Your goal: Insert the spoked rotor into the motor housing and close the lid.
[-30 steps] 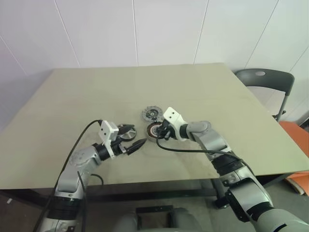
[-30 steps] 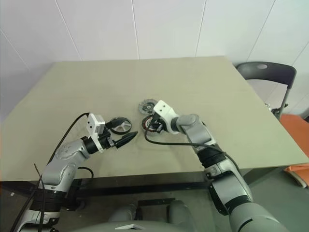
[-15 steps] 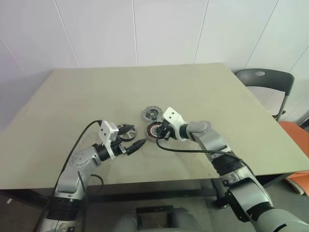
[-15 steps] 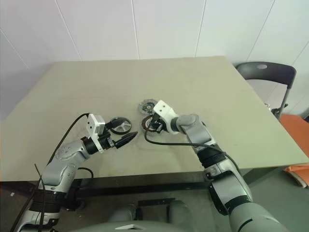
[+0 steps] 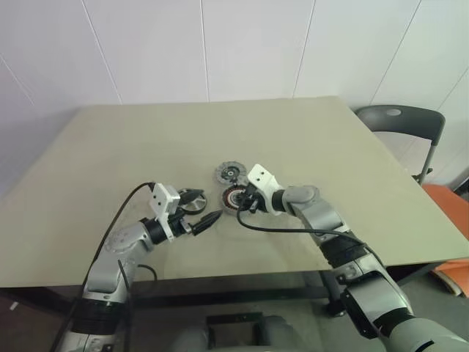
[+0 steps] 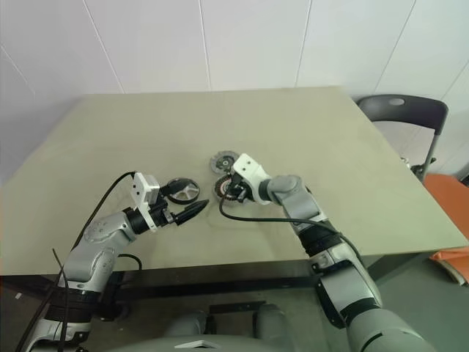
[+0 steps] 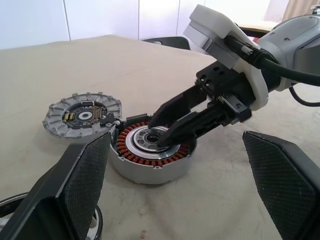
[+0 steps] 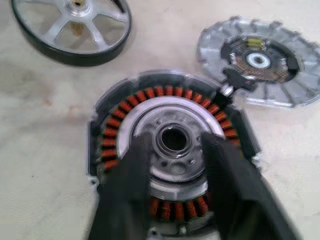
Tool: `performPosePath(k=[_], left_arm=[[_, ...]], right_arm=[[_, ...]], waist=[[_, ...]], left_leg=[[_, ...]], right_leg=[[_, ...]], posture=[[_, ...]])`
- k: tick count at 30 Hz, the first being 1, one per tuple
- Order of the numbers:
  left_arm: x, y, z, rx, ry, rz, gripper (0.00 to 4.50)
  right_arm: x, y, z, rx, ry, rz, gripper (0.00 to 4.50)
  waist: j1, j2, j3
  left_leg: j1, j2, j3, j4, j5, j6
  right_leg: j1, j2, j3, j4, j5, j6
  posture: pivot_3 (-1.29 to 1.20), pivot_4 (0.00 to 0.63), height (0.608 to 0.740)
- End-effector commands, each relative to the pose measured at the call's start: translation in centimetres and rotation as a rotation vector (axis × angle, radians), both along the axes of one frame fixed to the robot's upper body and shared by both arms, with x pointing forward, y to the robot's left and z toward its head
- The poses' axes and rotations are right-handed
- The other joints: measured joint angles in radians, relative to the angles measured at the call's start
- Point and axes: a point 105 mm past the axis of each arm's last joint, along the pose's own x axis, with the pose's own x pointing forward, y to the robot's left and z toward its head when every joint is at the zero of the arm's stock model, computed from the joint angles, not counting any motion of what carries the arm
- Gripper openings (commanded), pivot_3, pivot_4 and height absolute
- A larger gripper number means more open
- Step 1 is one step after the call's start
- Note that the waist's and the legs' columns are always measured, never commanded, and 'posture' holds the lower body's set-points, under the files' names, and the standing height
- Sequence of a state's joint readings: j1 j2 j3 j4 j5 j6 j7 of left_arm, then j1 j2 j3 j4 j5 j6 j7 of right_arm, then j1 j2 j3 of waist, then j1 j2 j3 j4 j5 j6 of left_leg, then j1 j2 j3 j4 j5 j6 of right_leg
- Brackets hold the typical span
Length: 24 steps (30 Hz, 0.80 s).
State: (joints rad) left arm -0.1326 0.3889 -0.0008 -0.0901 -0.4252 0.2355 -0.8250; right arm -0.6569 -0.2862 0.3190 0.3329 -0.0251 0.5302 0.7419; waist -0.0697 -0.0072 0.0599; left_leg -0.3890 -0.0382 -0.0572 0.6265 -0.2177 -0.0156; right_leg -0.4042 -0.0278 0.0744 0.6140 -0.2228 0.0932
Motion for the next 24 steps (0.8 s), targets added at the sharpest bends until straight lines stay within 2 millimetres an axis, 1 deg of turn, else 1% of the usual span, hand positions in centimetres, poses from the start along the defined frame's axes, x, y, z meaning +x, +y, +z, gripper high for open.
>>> performPosePath(k=[1,3,9,12,15,19,22,23,24], left_arm=[[0.2,-0.1,1.6,-0.006,-0.061,-0.007,4.50],[0.2,-0.1,1.6,-0.006,-0.062,-0.007,4.50],[0.3,-0.2,1.5,-0.004,-0.056,-0.011,4.50],[0.4,-0.3,1.5,-0.003,-0.056,-0.011,4.50],[0.4,-0.2,1.5,-0.003,-0.058,-0.009,4.50],[0.4,-0.2,1.6,-0.003,-0.062,-0.005,4.50],[0.5,-0.2,1.6,-0.003,-0.065,-0.002,4.50],[0.5,-0.2,1.6,-0.003,-0.066,0.000,4.50],[0.5,-0.1,1.7,-0.002,-0.067,0.002,4.50]], right_arm=[[-0.6,-0.2,-1.6,-0.032,0.056,0.009,2.73],[-0.6,0.0,-1.3,-0.002,0.063,0.008,3.36],[0.1,1.3,1.9,0.215,0.054,0.007,3.36],[0.5,1.6,2.4,0.261,0.042,-0.013,3.36],[0.5,1.7,2.1,0.268,0.041,-0.020,2.73],[0.1,1.7,0.8,0.202,0.029,-0.003,1.39],[0.1,1.4,-0.1,0.154,0.013,-0.007,0.32],[0.2,1.1,-0.6,0.122,0.005,-0.014,0.02],[0.2,0.9,-1.1,0.097,-0.002,-0.018,0.02]], waist=[[0.000,0.000,0.000],[0.000,0.000,0.000],[-0.001,0.000,0.000],[0.000,0.000,0.000],[0.000,0.000,0.000],[0.000,0.000,0.000],[0.000,0.001,0.000],[0.000,0.001,0.000],[0.000,0.000,0.000]], left_leg=[[0.000,0.000,0.000,0.000,0.000,0.000],[0.000,0.000,0.000,-0.001,0.000,0.000],[0.000,0.000,0.000,-0.002,0.000,0.001],[0.000,0.000,0.000,-0.001,0.000,0.001],[-0.001,0.000,0.000,0.000,0.000,0.001],[-0.001,0.000,0.000,0.000,0.000,0.000],[-0.001,0.000,0.000,-0.001,0.000,0.000],[-0.001,0.000,0.000,-0.001,0.000,0.000],[-0.001,0.000,0.000,-0.001,0.000,0.000]], right_leg=[[0.000,0.000,0.000,0.000,0.000,0.000],[0.000,0.000,0.000,0.000,0.000,0.000],[-0.001,0.001,0.000,0.000,0.000,0.000],[-0.001,0.001,0.000,0.000,0.000,0.000],[-0.001,0.000,0.000,0.000,0.000,0.000],[-0.001,0.000,0.000,0.000,0.000,0.000],[-0.002,0.000,0.000,0.000,0.000,0.000],[-0.002,0.000,0.000,0.000,0.000,0.000],[-0.002,0.000,0.000,0.000,0.000,0.000]], posture=[[0.00,0.000,0.740],[0.00,0.000,0.740],[0.00,0.000,0.740],[0.00,0.000,0.740],[0.00,0.000,0.740],[0.00,0.000,0.740],[0.00,0.000,0.740],[0.00,0.000,0.740],[0.00,0.000,0.740]])
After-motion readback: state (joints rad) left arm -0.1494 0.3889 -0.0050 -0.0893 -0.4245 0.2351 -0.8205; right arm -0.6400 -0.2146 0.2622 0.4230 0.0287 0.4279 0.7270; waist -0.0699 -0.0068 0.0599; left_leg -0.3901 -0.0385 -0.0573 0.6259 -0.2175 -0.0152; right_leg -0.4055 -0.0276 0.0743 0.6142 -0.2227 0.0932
